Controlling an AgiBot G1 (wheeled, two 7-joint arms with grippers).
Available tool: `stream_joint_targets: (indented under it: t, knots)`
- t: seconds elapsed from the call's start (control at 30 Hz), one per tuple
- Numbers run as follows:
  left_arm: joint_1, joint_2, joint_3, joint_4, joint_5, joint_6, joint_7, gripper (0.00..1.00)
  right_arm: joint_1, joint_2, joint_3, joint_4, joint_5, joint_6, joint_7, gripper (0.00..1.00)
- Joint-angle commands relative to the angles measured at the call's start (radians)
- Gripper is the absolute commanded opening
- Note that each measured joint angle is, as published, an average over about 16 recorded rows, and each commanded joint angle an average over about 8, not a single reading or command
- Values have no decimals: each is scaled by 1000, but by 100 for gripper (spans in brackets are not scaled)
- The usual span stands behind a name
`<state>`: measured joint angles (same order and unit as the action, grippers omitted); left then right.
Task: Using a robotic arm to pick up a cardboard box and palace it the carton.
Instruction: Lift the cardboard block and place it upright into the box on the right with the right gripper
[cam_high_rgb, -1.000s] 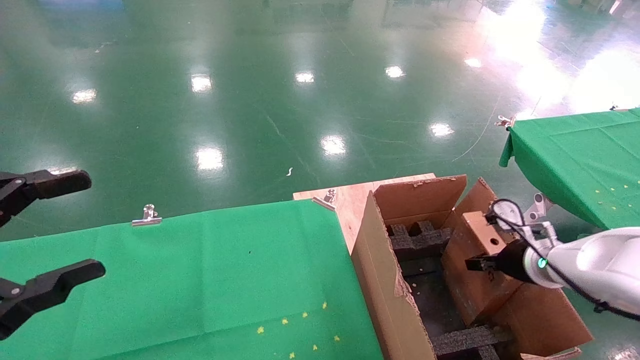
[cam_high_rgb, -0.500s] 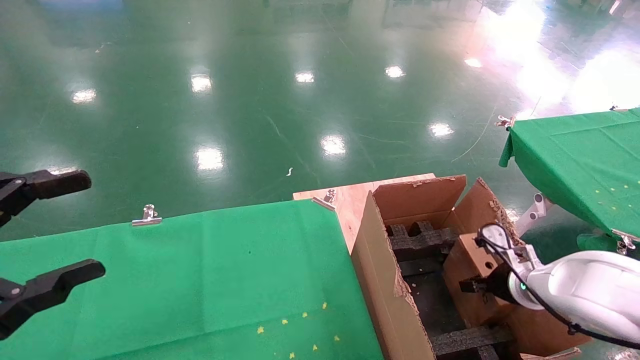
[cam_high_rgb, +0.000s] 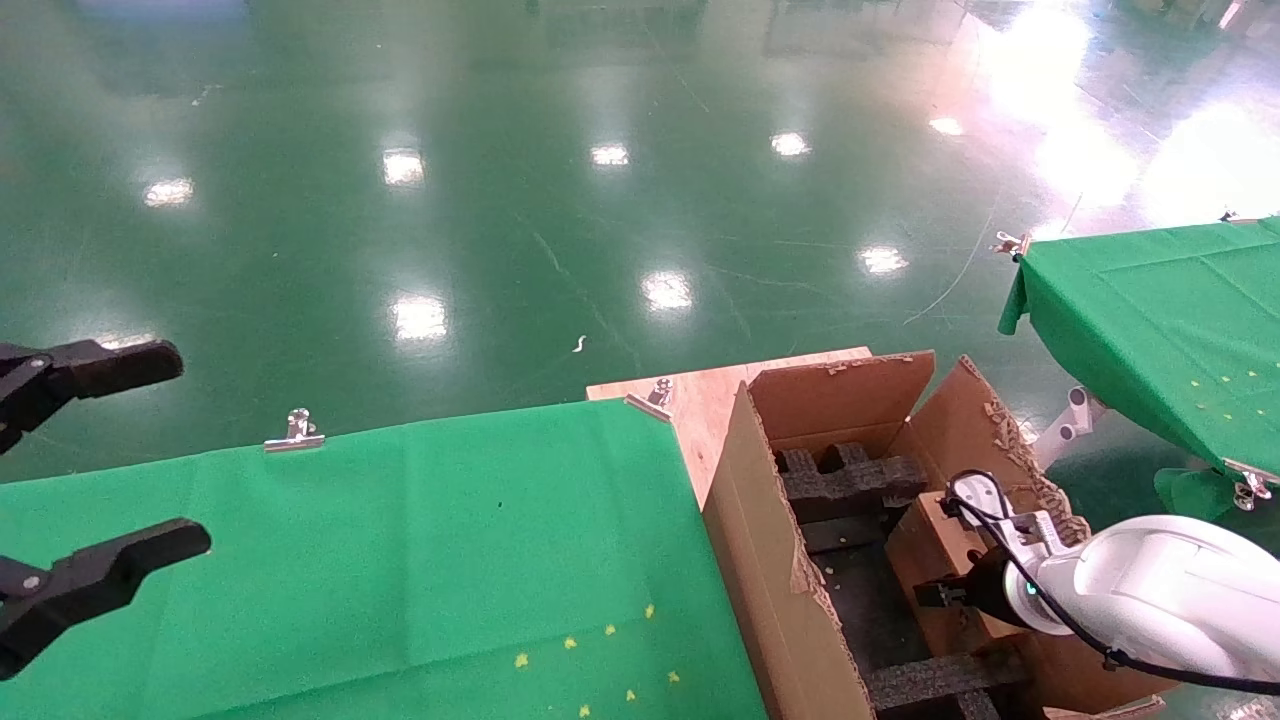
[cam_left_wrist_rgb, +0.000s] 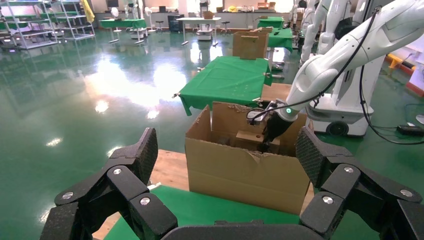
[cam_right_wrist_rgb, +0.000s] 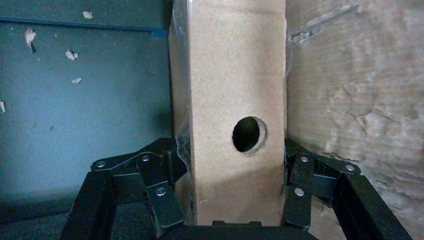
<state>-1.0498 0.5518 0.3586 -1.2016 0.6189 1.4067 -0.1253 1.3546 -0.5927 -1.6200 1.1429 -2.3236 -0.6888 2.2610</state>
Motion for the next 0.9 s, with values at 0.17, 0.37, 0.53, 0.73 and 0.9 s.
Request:
stream_joint_targets:
  t: [0.17, 0.37, 0.53, 0.73, 0.9]
  knots:
    - [0, 0, 0, 0, 0, 0, 0, 100, -5, -9, -4, -17, 21, 15, -23, 94]
    - [0, 0, 0, 0, 0, 0, 0, 100, -5, -8, -4, -14, 22, 14, -21, 100]
    - [0, 0, 0, 0, 0, 0, 0, 100, -1, -6, -3, -11, 21, 11, -21, 100]
    - [0, 0, 0, 0, 0, 0, 0, 100, 14, -5, 2, -9, 20, 9, -28, 100]
    - [0, 0, 0, 0, 0, 0, 0, 100, 29, -3, 7, -6, 19, 7, -32, 100]
